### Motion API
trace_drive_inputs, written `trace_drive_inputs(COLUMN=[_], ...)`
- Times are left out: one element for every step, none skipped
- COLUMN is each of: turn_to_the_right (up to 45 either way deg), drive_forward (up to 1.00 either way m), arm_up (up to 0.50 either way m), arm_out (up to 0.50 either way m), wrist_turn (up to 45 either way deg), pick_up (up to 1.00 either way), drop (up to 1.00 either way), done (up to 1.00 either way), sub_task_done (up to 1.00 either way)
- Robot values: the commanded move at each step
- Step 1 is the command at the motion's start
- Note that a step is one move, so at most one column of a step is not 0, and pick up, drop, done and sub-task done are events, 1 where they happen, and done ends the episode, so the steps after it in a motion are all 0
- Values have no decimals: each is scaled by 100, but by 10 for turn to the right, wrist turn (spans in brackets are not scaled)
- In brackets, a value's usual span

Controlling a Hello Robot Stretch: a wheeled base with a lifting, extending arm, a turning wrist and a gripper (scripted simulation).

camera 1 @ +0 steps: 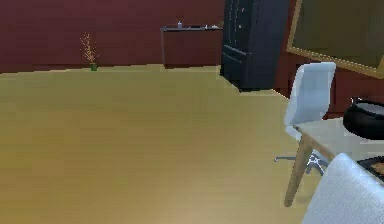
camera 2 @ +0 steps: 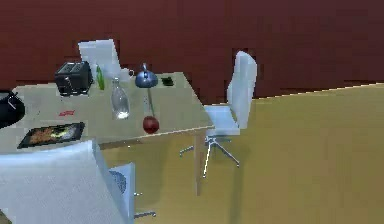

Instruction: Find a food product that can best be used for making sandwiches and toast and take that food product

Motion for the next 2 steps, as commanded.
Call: trace_drive_inputs(turn_to_the_right=[0,0], drive_forward=[55,100], arm_up=[0,0], arm_out=[0,0], wrist_turn=[0,0], pick_up=[0,0], drop=[0,0], done=[0,0], sub_task_done=[0,0])
